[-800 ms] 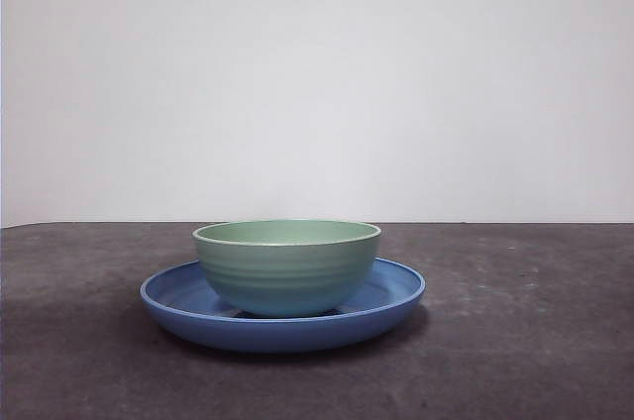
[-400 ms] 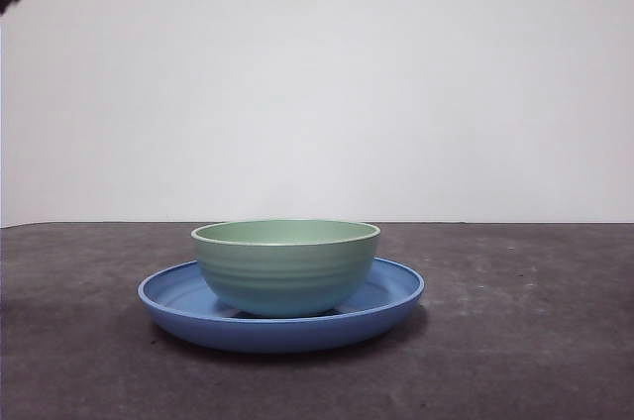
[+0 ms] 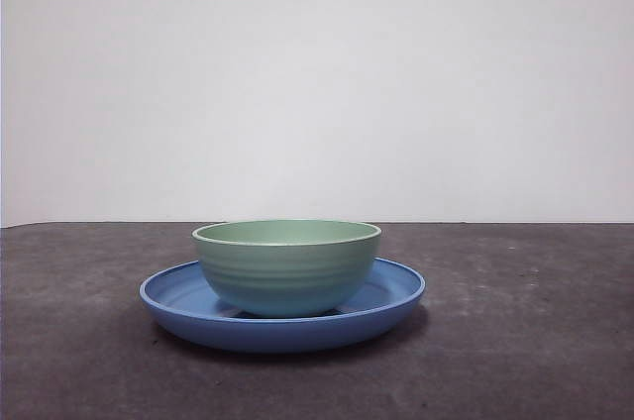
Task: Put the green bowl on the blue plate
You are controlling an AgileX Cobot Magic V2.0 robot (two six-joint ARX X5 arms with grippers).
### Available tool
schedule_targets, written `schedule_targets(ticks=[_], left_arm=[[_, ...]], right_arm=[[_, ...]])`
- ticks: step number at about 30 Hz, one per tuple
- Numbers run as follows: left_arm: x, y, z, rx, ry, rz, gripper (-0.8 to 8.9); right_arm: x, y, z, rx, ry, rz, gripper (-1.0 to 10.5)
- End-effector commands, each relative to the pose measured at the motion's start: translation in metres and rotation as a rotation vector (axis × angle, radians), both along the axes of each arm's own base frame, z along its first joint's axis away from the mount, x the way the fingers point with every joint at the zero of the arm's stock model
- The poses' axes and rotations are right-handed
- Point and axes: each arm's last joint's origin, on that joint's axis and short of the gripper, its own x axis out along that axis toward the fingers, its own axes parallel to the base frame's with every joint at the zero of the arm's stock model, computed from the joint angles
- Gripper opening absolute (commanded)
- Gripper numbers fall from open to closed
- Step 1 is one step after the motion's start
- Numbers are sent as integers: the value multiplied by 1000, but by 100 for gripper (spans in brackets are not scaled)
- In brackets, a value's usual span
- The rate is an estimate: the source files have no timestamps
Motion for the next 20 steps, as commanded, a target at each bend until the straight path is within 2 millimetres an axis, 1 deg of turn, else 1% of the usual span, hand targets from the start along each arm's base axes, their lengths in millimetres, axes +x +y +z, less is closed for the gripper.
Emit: schedule_targets(ticks=[1,9,20], left_arm=[[-1,1,-4,48,-38,4,86],[1,2,-24,85,6,7,86],[1,1,-24,70,6,-17,86]], right_arm=[[0,1,2,9,-6,6,39],[0,1,2,10,-7,5,39],[0,1,2,10,-6,6,39]])
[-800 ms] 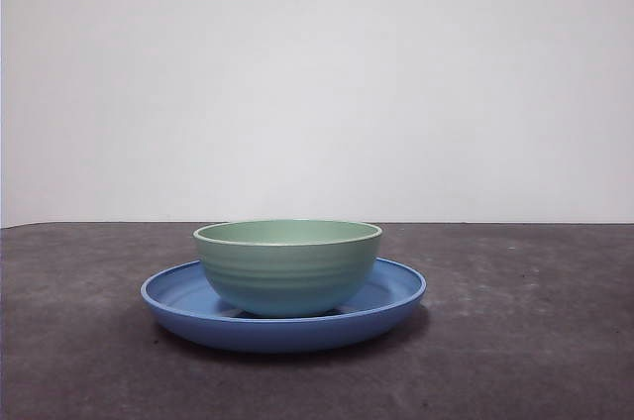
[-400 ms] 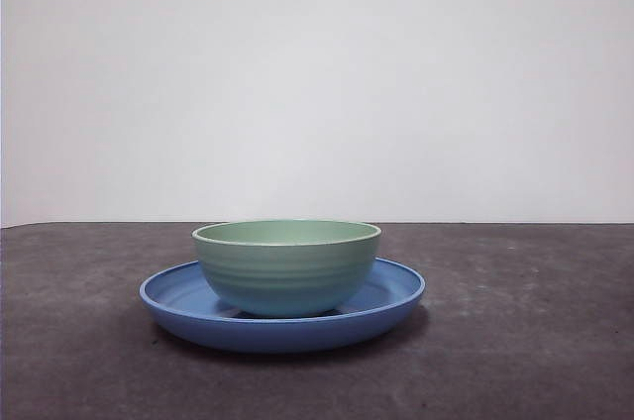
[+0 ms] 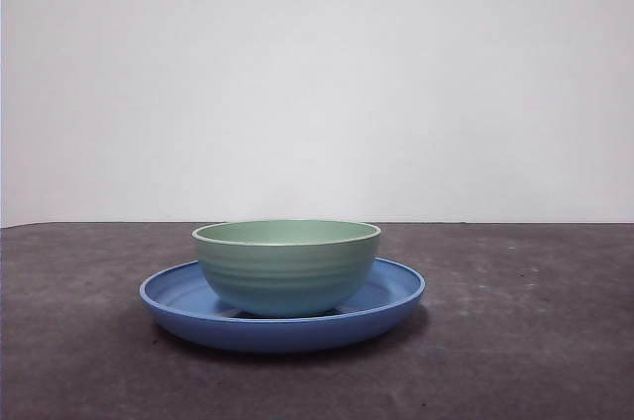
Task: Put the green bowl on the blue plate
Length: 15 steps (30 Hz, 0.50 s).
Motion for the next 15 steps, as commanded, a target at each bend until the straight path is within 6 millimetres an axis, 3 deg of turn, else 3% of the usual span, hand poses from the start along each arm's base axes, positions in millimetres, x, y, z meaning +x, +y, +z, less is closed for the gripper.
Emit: schedule_targets(ticks=[1,15], left_arm=[[1,0,-8,0,28,-5,86],[1,0,-8,0,28,-5,86]], right_arm=[[0,1,2,9,-6,5,39],[0,0,2,11,-14,-6,39]])
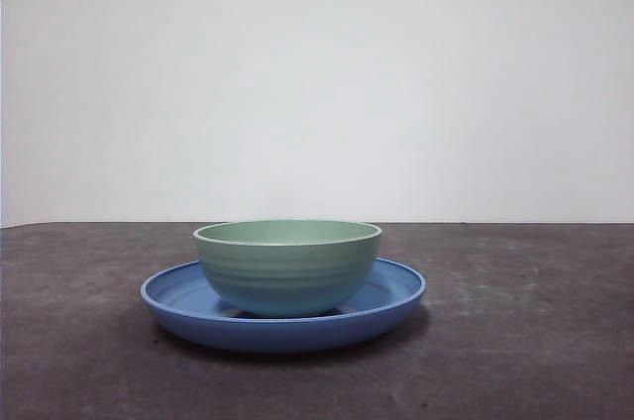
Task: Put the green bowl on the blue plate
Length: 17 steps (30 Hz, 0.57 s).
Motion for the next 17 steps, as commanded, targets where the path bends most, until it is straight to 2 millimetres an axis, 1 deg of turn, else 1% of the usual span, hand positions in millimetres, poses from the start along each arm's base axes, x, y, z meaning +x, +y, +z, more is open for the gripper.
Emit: schedule_targets(ticks=[1,4,7,9,12,14,17], left_arm=[[1,0,-8,0,27,-5,86],[1,0,-8,0,28,-5,86],[1,0,-8,0,28,-5,86],[1,0,-8,0,28,-5,86],[1,0,-8,0,28,-5,86],[1,0,-8,0,28,-5,86],[1,0,-8,0,28,-5,86]], right_arm=[[-2,-5,3,13,-30,-35,39],[-5,-17,0,36,-68,-81,39],[-5,-29,-17,41,-224,-204,39],[0,-35,-37,21,-371,-309,39],[7,-43,-74,-12,-581,-472,39],[9,-46,-94,4,-656,-514,39],[11,-50,-125,-24,-680,-590,39]])
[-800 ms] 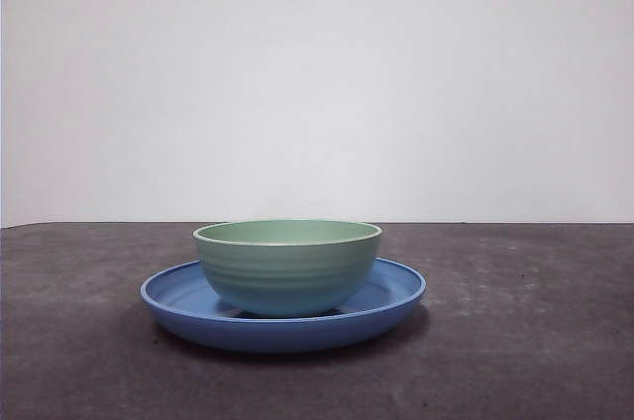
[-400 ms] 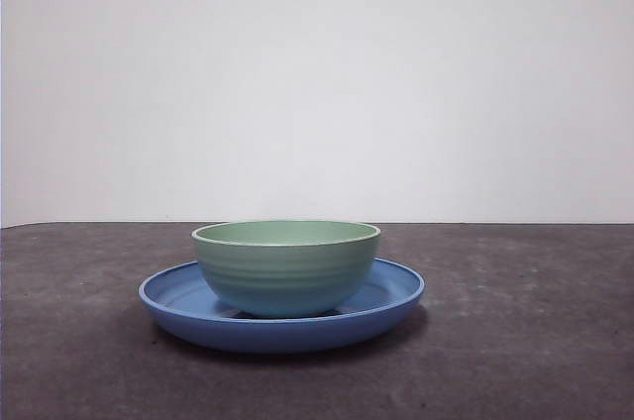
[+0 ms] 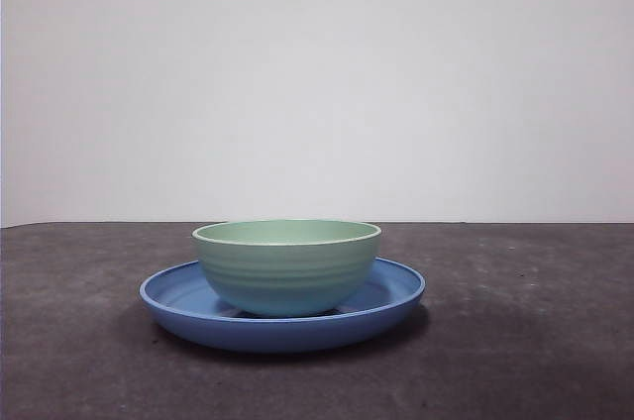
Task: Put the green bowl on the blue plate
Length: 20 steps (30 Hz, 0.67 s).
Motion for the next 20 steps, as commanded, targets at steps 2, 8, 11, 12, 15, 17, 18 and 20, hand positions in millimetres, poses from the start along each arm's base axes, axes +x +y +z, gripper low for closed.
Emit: schedule_targets(ticks=[2,8,11,12,15,17,18,20], left_arm=[[1,0,-8,0,27,-5,86],[1,0,-8,0,27,-5,86],[1,0,-8,0,27,-5,86],[1,0,-8,0,27,-5,86],[1,0,-8,0,27,-5,86],[1,0,-8,0,27,-5,86],[1,0,-8,0,27,-5,86],[1,0,-8,0,27,-5,86]], right_arm=[[4,-5,-33,-33,-10,-111,39],[7,-12,-69,-33,34,-184,39],[9,-14,-79,-33,47,-205,39],[10,-14,-81,-32,43,-210,39],[13,-15,-87,-24,17,-214,39],[14,-15,-89,-25,8,-215,39],[14,-15,-90,-26,11,-218,39],[14,-15,-90,-25,10,-217,39]])
